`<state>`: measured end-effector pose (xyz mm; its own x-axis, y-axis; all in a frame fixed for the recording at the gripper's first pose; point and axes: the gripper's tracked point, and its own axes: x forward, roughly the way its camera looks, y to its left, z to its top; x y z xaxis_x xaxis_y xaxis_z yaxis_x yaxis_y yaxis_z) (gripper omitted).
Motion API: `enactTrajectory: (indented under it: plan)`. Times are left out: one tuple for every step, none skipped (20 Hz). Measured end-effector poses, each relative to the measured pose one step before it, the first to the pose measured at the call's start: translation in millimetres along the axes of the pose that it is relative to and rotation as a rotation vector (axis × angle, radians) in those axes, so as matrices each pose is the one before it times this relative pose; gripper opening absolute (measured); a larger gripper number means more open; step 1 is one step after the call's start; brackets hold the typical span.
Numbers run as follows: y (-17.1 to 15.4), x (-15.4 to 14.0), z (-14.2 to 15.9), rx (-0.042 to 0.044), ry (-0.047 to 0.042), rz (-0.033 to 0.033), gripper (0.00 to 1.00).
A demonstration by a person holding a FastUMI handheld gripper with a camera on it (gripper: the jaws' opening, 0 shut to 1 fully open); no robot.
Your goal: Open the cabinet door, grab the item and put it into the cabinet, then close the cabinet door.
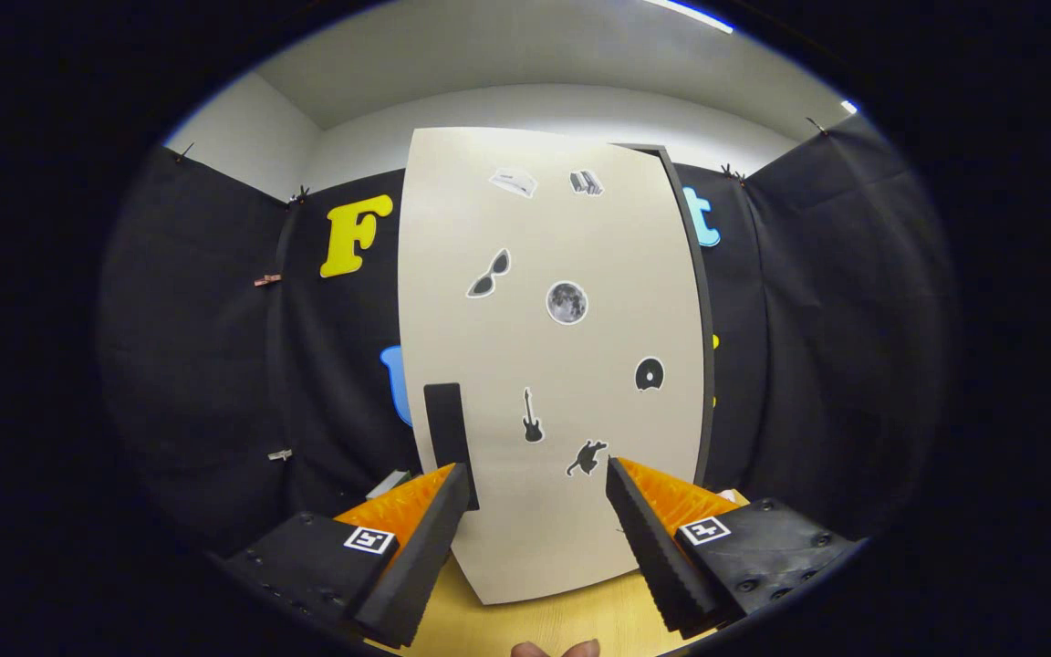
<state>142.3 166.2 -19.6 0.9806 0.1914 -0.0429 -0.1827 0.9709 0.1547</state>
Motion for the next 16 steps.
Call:
enactTrajectory:
  plan:
    - [0.47,-0.73,2.19,-0.00016,-0.00442,-0.00154,0.97]
    - [0.37,-0.50,0.36,-0.00028,-0.00264,-0.00039,0.97]
    - [-0.80,-0.39,1.20,-0.00101,-0.00317,-0.00171,0.97]
    - [-0.93,-0.91,1.20,-0.00226,-0.00180,-0.00172,0.97]
    - [0.36,-0.43,0.63,-0.00189,-0.00132,-0.00078,0.97]
    - [-0.05,-0.52,0.35,-0.00133,-0.00204,-0.00222,0.97]
    - [1.09,-0.57,-0.15,-0.00142,0.00027,0.00211,0.97]
    - [0.50,0.13,-0.95,-0.00074,0.00163,0.00006,0.97]
    - [1.75,0.19,-0.97,0.00007,0.00268,0.00252,0.97]
    - [0.95,1.06,-1.12,0.00050,0.00162,0.00262,0.97]
    - [-0.52,0.96,-0.90,0.00037,0.00157,0.00131,0.97]
    - [0.14,0.50,0.43,0.00001,-0.00047,0.00091,0.97]
    - [1.10,-0.28,-1.09,0.00061,0.00061,0.00006,0.97]
    - [1.73,0.60,-1.37,0.00191,0.00337,0.00580,0.97]
    - [1.06,1.25,-1.34,-0.00028,0.00288,0.00409,0.97]
    - [0.52,0.68,0.27,-0.00336,-0.00050,0.00335,0.97]
